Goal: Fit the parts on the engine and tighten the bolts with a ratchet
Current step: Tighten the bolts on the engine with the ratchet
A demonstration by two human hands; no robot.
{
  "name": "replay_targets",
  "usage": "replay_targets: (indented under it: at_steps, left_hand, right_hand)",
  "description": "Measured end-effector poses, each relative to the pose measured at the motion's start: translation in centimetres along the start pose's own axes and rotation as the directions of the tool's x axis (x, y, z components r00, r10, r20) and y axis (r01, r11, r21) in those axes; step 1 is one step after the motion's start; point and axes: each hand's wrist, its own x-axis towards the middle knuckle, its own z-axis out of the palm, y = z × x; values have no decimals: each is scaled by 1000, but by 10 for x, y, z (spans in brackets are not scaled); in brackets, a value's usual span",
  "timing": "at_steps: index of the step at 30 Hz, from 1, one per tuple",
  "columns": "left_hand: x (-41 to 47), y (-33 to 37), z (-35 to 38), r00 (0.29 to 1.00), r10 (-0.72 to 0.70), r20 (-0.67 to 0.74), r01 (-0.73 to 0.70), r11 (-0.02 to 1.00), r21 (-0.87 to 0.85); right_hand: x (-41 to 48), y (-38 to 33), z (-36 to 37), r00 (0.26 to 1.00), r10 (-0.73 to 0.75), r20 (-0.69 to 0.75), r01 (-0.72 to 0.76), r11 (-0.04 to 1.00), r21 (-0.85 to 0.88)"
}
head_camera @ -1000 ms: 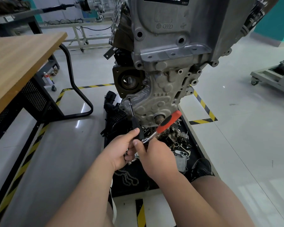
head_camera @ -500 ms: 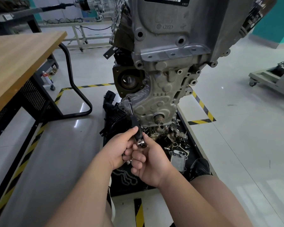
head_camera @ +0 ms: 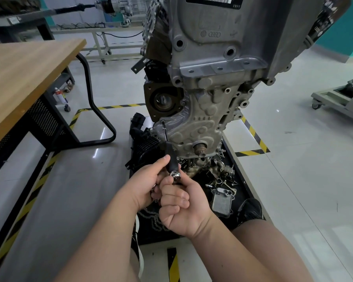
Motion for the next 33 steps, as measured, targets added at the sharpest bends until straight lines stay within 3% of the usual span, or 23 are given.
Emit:
replay_targets:
  at_steps: [9,15,19,23,26,29,33]
  left_hand:
    - [3,-2,1,1000,5,2,-6,998,64]
    - [5,-4,3,999,22,-36,-20,997,72]
    - [6,-5,2,999,19,-29,-17,999,48]
    - [5,-5,4,999,27,-24,-26,998,59]
    - [6,-6,4,999,31,-32,-29,999,46]
    - [7,-6,5,999,21,-32,-20,1000,24]
    - [5,-6,5,998,8,-55,-6,999,40]
  right_hand:
    - [0,-2,-2,998,1,-60,-5,998,-59]
    - [1,0,2,968,-147,-202,83,951,-297]
    - [1,1,1,905,-319,-281,128,835,-536]
    - [1,0,-4,783,-567,-255,112,532,-839]
    - [0,-2,-7,706,-683,-185,43,303,-952]
    - [0,-6,-8,647,-755,-109,-63,89,-994]
    - [-2,-14,-9,592,-801,94,-365,-369,-855]
